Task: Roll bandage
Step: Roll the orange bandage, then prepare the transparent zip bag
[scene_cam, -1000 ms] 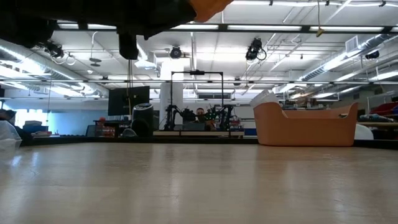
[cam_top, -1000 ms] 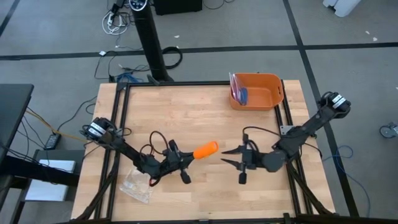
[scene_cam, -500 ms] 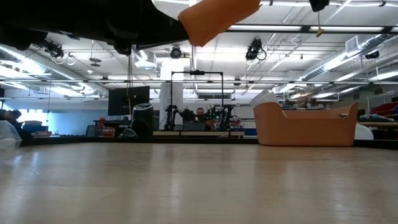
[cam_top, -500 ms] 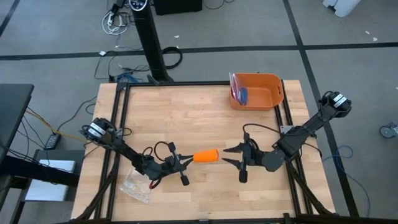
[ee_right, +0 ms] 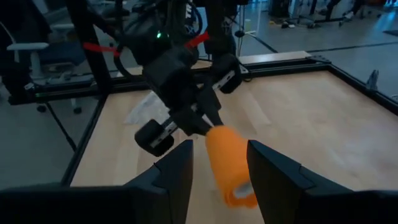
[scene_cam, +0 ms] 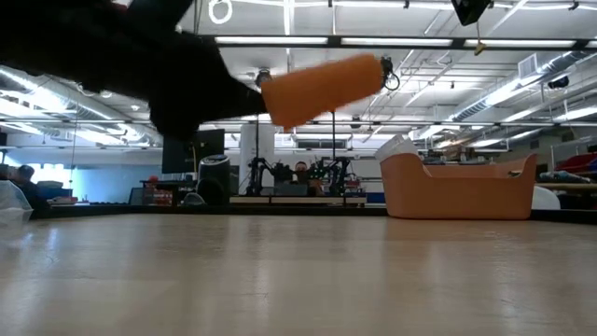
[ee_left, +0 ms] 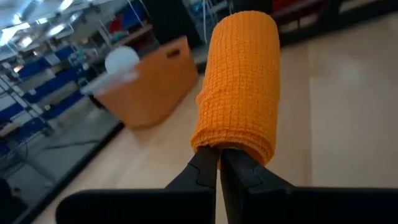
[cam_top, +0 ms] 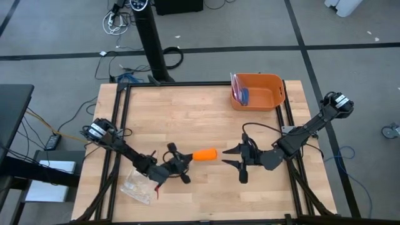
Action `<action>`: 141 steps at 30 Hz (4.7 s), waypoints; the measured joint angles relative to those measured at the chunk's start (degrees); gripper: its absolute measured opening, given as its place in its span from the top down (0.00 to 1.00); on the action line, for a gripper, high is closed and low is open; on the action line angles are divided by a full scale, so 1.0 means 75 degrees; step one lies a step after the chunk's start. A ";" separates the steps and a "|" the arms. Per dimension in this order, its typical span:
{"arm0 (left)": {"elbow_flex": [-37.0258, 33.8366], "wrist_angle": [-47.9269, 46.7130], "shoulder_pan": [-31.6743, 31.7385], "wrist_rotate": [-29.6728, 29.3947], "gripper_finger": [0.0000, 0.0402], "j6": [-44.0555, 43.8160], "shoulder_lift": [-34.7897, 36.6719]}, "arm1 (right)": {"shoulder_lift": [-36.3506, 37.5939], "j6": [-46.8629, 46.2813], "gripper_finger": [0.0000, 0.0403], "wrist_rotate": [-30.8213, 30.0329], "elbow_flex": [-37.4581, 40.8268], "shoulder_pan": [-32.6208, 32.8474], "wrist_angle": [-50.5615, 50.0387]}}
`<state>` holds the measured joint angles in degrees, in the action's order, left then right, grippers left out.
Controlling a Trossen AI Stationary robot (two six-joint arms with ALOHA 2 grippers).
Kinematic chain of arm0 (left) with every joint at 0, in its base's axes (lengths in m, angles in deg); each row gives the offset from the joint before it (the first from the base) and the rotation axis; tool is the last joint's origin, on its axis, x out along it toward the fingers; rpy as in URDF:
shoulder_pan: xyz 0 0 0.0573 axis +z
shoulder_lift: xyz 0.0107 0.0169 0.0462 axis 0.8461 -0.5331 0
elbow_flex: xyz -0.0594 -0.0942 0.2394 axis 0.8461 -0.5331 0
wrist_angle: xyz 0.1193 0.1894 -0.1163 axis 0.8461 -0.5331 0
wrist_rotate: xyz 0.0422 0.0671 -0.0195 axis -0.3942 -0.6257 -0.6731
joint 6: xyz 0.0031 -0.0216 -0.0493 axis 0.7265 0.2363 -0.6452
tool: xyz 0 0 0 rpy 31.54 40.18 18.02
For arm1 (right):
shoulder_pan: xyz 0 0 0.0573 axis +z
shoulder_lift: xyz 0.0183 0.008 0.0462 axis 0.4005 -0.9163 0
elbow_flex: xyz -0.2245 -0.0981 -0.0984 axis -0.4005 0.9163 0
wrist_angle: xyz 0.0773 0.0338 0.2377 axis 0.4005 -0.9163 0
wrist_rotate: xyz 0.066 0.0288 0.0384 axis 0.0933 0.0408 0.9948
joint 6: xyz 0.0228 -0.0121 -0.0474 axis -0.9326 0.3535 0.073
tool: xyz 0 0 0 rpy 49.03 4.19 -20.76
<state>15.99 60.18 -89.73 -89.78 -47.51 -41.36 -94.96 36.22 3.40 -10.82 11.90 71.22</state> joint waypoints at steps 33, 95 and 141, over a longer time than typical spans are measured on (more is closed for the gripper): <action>0.1961 -0.7351 0.2063 0.6092 0.66 -0.3777 0.0009 | -0.0003 -0.0070 0.62 0.0012 0.0000 -0.0009 -0.0469; 0.6093 -1.6509 -0.3617 0.6627 0.74 -1.0191 0.0009 | -0.0003 -0.0461 0.62 0.0469 0.0000 -0.0035 -0.1131; 0.2781 -1.3564 -0.0590 0.4244 0.94 -0.5450 0.1993 | -0.0006 -0.0263 0.62 0.0603 0.0000 0.0219 -0.1258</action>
<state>36.85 -41.54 -94.15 -57.95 -88.38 -26.41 -95.00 34.24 7.93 -10.82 13.54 61.78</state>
